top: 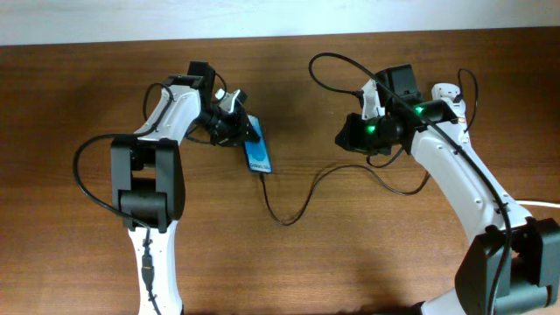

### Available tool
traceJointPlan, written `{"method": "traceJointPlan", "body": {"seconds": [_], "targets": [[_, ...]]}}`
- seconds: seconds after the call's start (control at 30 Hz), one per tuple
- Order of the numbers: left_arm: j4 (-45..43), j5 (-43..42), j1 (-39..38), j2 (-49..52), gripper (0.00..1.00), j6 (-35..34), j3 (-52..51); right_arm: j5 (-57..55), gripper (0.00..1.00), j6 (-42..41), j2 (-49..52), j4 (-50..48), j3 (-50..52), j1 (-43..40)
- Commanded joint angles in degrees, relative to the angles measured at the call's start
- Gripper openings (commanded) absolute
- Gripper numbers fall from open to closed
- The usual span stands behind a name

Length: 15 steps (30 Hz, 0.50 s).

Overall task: Plug charger to phone and switch on socket
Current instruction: 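Lower the phone flat onto the table with the left gripper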

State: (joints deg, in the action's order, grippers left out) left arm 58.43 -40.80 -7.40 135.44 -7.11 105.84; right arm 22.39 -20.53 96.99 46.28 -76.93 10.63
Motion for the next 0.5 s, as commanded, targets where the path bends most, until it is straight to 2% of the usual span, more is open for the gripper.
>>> {"method": "traceJointPlan", "body": {"seconds": [0.0,0.1,0.23,0.47], "targets": [[-0.5,0.39,-0.22,0.63,0.42,0.48,-0.17,-1.36,0.23,0.83,-0.74,-0.09,-1.03,-0.15],[-0.5,0.63,-0.22,0.63,0.48,0.48,-0.17,-1.53,0.23,0.83,-0.74,0.0,-1.03,-0.15],[0.83,9.42,-0.22,0.63,0.54,-1.22,-0.17,-1.7,0.23,0.83,-0.74,0.02,-1.03,-0.15],[3.3,23.87,-0.39,-0.74,0.76,-3.8,-0.15,-2.12,0.23,0.85,-0.74,0.04,-1.03,-0.15]]}}
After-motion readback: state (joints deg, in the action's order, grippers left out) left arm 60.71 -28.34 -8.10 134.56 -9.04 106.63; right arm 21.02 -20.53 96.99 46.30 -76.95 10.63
